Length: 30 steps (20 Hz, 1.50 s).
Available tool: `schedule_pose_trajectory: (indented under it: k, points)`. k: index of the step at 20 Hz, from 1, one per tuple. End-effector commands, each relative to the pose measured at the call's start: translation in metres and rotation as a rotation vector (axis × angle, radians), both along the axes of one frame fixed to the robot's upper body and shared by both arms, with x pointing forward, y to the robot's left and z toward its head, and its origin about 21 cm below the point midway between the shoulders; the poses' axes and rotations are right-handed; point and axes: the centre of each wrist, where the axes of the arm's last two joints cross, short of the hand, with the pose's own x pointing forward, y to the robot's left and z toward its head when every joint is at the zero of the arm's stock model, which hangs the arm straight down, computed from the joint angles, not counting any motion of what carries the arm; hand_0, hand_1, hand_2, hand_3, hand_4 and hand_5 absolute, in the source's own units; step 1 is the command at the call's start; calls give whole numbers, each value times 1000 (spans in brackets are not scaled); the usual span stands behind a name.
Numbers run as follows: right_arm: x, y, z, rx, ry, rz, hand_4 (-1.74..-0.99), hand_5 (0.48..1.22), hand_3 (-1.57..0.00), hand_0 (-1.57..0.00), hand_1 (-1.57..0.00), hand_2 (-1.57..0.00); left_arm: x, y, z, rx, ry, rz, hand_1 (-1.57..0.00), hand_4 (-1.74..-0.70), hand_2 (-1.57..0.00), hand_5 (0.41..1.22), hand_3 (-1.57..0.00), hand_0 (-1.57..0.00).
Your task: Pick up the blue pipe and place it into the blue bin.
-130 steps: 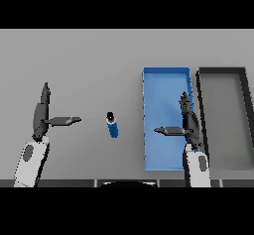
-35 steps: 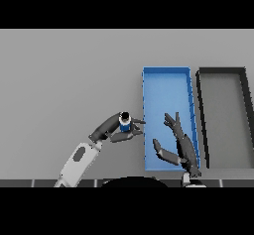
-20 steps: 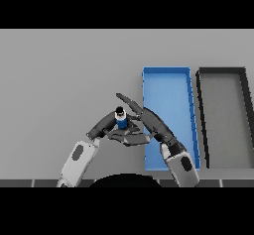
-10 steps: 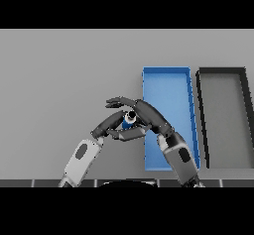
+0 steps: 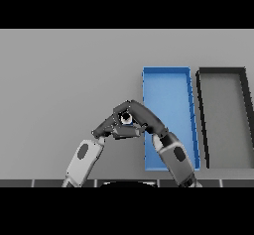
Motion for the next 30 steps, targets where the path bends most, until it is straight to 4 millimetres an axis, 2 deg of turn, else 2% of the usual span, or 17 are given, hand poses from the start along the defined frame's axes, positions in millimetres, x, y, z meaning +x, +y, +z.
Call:
schedule_pose_trajectory:
  k: [1,4,8,9,10,11,13,16,18,20,24,28,30]
  points:
    - [0,-2,1,-5,-16,-2,-1692,1071,-1400,-1478,-1478,-1482,-2,-3,1,-6,1,1,-1571,-1722,-1571,1221,-1437,-1571]
    - [-5,1,-3,16,-46,8,-1716,1144,-1484,-1523,-1523,-1526,0,0,4,12,-15,19,-1571,-1730,-1571,1221,-1428,-1571]
    - [-4,6,-1,29,-66,-33,-1731,1190,-1535,-1551,-1551,-1552,2,4,6,28,-66,54,-1571,-1724,-1571,1221,-1454,-1571]
    - [-3,6,0,28,-71,-38,-1733,1196,-1542,-1555,-1555,-1556,1,4,6,47,-85,66,-1342,-1599,-1293,1221,-1166,-1462]
    - [-3,5,2,35,-86,-33,-1734,1201,-1548,-1558,-1558,-1559,1,6,7,56,-88,31,-1073,-1475,-1034,1221,-933,-1169]
    - [-4,5,0,38,-77,-30,-1736,1205,-1553,-1561,-1561,-1561,0,10,3,64,-81,0,-858,-1372,-827,1221,-746,-935]
    - [-8,10,1,21,-50,-42,-1738,1211,-1559,-1565,-1565,-1565,2,12,4,113,-80,-23,-549,-1206,-529,1221,-477,-598]
    - [-10,11,-1,-8,-40,-62,-1739,1216,-1565,-1568,-1568,-1568,-3,12,3,160,-57,-4,-281,-1047,-270,938,-244,-306]
    - [-8,8,-5,-15,-53,-72,-1740,1218,-1567,-1569,-1569,-1569,0,9,6,160,-39,16,-179,-996,-173,770,-156,-195]
    - [-8,12,-4,-16,-50,-78,-1740,1219,-1569,-1570,-1570,-1570,0,10,5,154,-15,22,-114,-970,-110,647,-99,-125]
    - [-4,13,-1,39,-28,-72,-1741,1220,-1570,-1570,-1570,-1570,0,15,0,165,-19,35,-46,-947,-45,513,-40,-50]
    - [-8,3,15,138,22,-55,-1741,1221,-1571,-1571,-1571,-1571,0,16,-2,180,-15,39,-18,-916,-18,474,-16,-20]
    - [-2,0,19,153,49,-66,-1741,1221,-1571,-1571,-1571,-1571,0,14,-4,192,2,40,-11,-909,-11,464,-10,-12]
